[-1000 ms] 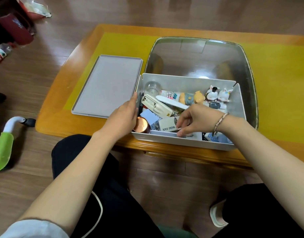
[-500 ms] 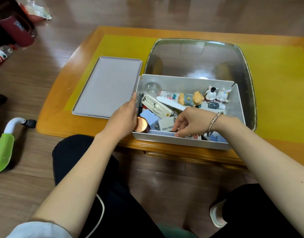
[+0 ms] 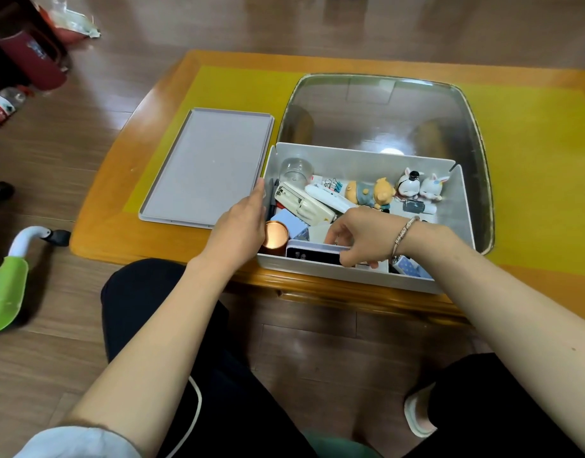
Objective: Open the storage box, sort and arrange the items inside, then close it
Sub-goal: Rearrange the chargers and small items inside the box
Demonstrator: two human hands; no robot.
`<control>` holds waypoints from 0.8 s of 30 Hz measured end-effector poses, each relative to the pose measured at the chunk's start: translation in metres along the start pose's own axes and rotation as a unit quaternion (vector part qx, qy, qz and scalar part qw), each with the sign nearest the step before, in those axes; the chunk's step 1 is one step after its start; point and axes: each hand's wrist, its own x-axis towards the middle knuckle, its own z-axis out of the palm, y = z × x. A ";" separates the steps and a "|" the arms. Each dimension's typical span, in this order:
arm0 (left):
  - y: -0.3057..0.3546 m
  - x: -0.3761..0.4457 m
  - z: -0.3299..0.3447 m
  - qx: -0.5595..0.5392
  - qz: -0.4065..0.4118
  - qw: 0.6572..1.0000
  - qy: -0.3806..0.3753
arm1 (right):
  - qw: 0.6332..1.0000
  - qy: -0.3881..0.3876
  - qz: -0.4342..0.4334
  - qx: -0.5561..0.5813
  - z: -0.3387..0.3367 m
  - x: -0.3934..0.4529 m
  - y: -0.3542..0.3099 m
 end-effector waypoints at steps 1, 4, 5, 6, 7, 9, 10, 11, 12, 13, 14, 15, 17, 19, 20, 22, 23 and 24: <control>0.001 0.000 0.000 0.005 -0.001 1.000 -0.004 | 1.000 0.016 -0.007 -0.009 0.002 0.000 0.000; 0.004 0.000 0.000 0.018 -0.006 1.000 -0.008 | 0.997 0.049 -0.032 -0.056 0.007 -0.001 0.000; 0.005 0.000 0.000 0.018 -0.006 1.000 -0.005 | 0.996 0.063 -0.040 -0.057 0.008 -0.003 0.000; 0.005 0.000 -0.001 0.015 -0.006 1.000 -0.001 | 0.994 0.083 -0.047 -0.044 0.007 -0.006 0.001; 0.006 0.000 -0.002 0.006 -0.005 1.000 0.001 | 0.992 0.112 -0.052 -0.019 0.005 -0.011 0.003; 0.008 -0.001 -0.004 -0.023 -0.005 1.000 0.007 | 0.980 0.185 -0.046 0.048 -0.002 -0.022 0.011; 0.009 -0.001 -0.005 -0.039 -0.008 0.999 0.009 | 0.971 0.222 -0.034 0.077 -0.007 -0.029 0.018; 0.009 -0.001 -0.006 -0.046 -0.011 0.999 0.011 | 0.961 0.259 -0.021 0.096 -0.011 -0.036 0.026; 0.011 0.000 -0.006 -0.037 -0.010 0.999 0.018 | 0.950 0.294 -0.012 0.105 -0.015 -0.043 0.035; 0.013 0.000 -0.007 -0.015 -0.005 0.999 0.037 | 0.938 0.329 -0.005 0.112 -0.019 -0.050 0.045; 0.016 0.001 -0.008 0.003 0.005 0.998 0.065 | 0.924 0.363 0.003 0.122 -0.021 -0.055 0.055; 0.021 0.002 -0.009 0.006 0.021 0.996 0.092 | 0.908 0.396 0.012 0.134 -0.022 -0.061 0.065; 0.040 0.007 -0.009 -0.024 0.073 0.992 0.104 | 0.883 0.441 0.031 0.160 -0.021 -0.069 0.084; 0.066 0.014 -0.003 -0.056 0.131 0.988 0.056 | 0.865 0.465 0.043 0.181 -0.016 -0.071 0.099; 0.080 0.018 0.002 -0.062 0.166 0.984 0.019 | 0.856 0.478 0.048 0.189 -0.012 -0.071 0.106; 0.109 0.023 0.016 -0.061 0.230 0.969 -0.059 | 0.839 0.508 0.061 0.184 -0.004 -0.069 0.117; 0.122 0.026 0.025 -0.057 0.251 0.962 -0.094 | 0.832 0.522 0.066 0.177 0.000 -0.067 0.121; 0.134 0.029 0.034 -0.048 0.263 0.955 -0.124 | 0.826 0.532 0.069 0.174 0.003 -0.064 0.123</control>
